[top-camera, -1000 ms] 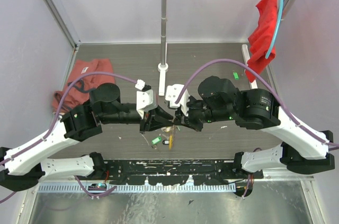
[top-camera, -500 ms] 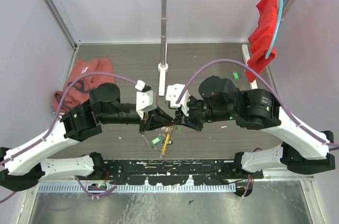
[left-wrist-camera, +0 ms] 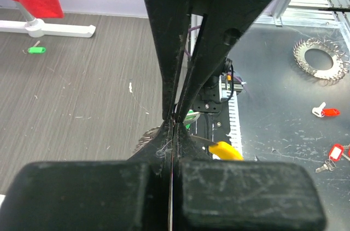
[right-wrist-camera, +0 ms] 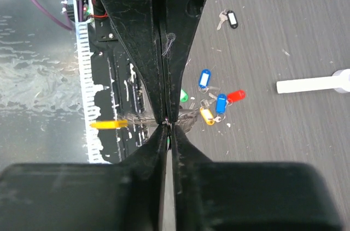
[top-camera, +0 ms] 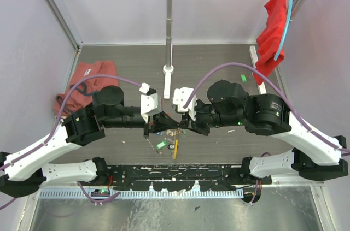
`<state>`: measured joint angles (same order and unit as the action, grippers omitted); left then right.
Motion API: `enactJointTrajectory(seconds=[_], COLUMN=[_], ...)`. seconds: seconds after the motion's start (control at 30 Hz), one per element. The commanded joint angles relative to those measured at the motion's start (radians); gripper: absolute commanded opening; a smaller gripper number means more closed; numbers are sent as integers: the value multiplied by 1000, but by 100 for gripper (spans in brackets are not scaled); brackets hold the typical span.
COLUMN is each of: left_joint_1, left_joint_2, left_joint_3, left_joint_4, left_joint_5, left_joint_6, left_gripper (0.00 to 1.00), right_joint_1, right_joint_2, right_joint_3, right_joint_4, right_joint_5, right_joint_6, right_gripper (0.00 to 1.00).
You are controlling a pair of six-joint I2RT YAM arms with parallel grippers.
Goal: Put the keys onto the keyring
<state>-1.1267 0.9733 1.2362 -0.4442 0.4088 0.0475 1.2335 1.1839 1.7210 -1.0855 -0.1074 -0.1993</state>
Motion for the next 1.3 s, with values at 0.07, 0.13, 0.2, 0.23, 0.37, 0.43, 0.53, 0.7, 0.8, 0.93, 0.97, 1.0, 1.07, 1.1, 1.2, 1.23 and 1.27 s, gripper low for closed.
enactJointTrajectory(seconds=[0.07, 0.13, 0.2, 0.23, 0.37, 0.43, 0.53, 0.7, 0.8, 0.93, 0.97, 1.0, 1.07, 1.1, 1.2, 1.23, 1.27], left_joint_1=[-2, -2, -2, -2, -3, -2, -2, -2, -2, -2, -3, -2, -2, -2, -3, -2, -2], left_joint_2=[-67, -85, -103, -113, -137, -143, -149, -168, -182, -192, -195, -196, -195, -194, -186, -182, -180], left_joint_3=[-23, -43, -63, -73, -106, -111, -120, -135, -149, -162, -169, -173, -177, -178, -175, -174, -172], left_joint_4=[90, 113, 136, 146, 185, 194, 206, 228, 259, 284, 293, 300, 311, 315, 328, 330, 333], left_joint_5=[-71, -109, -153, -173, -243, -263, -290, -328, -350, -382, -390, -395, -399, -400, -392, -389, -388], left_joint_6=[-38, -48, -55, -61, -80, -85, -90, -99, -108, -109, -108, -107, -105, -104, -102, -101, -100], left_gripper=[0, 0, 0, 0, 0, 0, 0, 0, 0, 0, 0, 0, 0, 0, 0, 0, 0], right_joint_1=[4, 4, 4, 4, -15, -85, -291, -531, -550, -551, -550, -550, -550, -550, -550, -550, -550], right_joint_2=[-114, -155, -184, -191, -218, -213, -214, -240, -261, -280, -286, -292, -298, -298, -296, -294, -291], right_joint_3=[-84, -135, -173, -187, -248, -248, -277, -433, -526, -584, -595, -606, -616, -618, -623, -623, -619], right_joint_4=[226, 320, 419, 459, 589, 607, 663, 888, 1030, 1096, 1104, 1107, 1107, 1105, 1102, 1099, 1093], right_joint_5=[97, 133, 170, 195, 257, 188, -70, -423, -490, -506, -504, -501, -507, -513, -520, -523, -526], right_joint_6=[50, 90, 151, 182, 279, 335, 469, 717, 837, 913, 925, 931, 937, 940, 946, 946, 944], right_gripper=[35, 40, 40, 40, 42, 42, 42, 42, 42, 42, 42, 42, 42, 42, 41, 41, 41])
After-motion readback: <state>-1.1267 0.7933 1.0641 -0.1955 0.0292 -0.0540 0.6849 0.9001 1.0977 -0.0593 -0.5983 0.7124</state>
